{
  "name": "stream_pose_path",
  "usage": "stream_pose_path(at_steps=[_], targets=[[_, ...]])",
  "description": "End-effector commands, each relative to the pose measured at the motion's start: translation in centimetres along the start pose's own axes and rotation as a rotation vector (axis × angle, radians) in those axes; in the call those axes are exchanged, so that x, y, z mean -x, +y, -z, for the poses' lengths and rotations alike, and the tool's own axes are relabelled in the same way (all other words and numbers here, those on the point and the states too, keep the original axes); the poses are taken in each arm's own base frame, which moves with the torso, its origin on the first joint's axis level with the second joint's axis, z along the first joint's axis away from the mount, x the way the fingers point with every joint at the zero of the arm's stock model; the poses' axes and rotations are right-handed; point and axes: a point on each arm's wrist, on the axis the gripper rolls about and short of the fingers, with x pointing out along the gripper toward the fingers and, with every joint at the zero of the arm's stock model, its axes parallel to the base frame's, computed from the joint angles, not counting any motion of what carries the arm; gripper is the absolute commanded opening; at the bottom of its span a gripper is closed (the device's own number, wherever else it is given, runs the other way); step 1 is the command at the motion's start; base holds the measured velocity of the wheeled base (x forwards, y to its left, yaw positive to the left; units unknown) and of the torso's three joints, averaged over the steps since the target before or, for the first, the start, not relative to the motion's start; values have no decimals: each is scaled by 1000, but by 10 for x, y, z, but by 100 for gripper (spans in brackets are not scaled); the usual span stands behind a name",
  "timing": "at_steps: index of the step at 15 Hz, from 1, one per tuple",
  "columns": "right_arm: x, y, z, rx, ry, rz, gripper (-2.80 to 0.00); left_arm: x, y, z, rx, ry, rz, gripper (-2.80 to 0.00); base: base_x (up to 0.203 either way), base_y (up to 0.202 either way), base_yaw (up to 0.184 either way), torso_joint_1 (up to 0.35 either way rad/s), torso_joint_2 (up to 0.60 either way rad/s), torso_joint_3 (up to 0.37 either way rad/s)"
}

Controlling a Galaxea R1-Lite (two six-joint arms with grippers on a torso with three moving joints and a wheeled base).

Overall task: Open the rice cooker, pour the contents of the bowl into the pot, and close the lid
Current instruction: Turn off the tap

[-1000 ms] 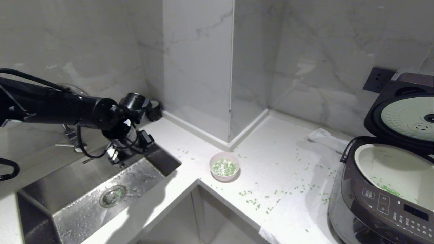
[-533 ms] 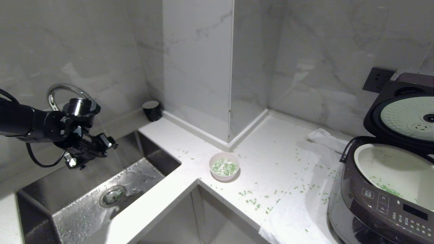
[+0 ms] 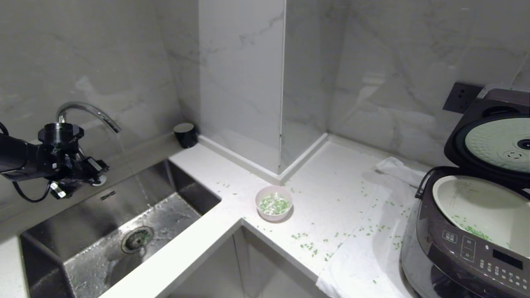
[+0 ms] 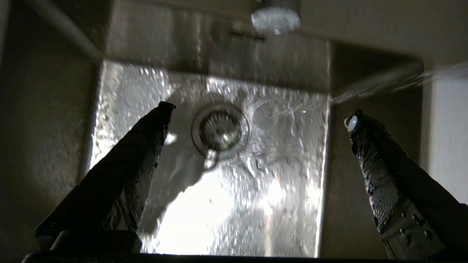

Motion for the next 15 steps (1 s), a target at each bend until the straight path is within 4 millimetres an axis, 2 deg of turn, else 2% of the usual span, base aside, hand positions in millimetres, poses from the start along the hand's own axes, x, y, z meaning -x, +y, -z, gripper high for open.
stream_pose_path(at_steps=[1,3,4,8,12,15], targets=[[0,0,0,0,1,0,-280,-31,9,-8,32,-15,-31,0,0,0,0,0,0,0],[0,0,0,0,1,0,-280,-44,13,-16,53,-36,-37,0,0,0,0,0,0,0],[0,0,0,0,1,-1,-280,-48,15,-17,56,-36,-42,-280,0,0,0,0,0,0],[0,0,0,0,1,0,-280,-58,11,-16,57,-42,-32,-280,0,0,0,0,0,0],[0,0,0,0,1,-1,-280,-58,7,-17,57,-47,-21,-280,0,0,0,0,0,0],[0,0,0,0,1,0,-280,-65,8,-19,66,-57,-19,-280,0,0,0,0,0,0]])
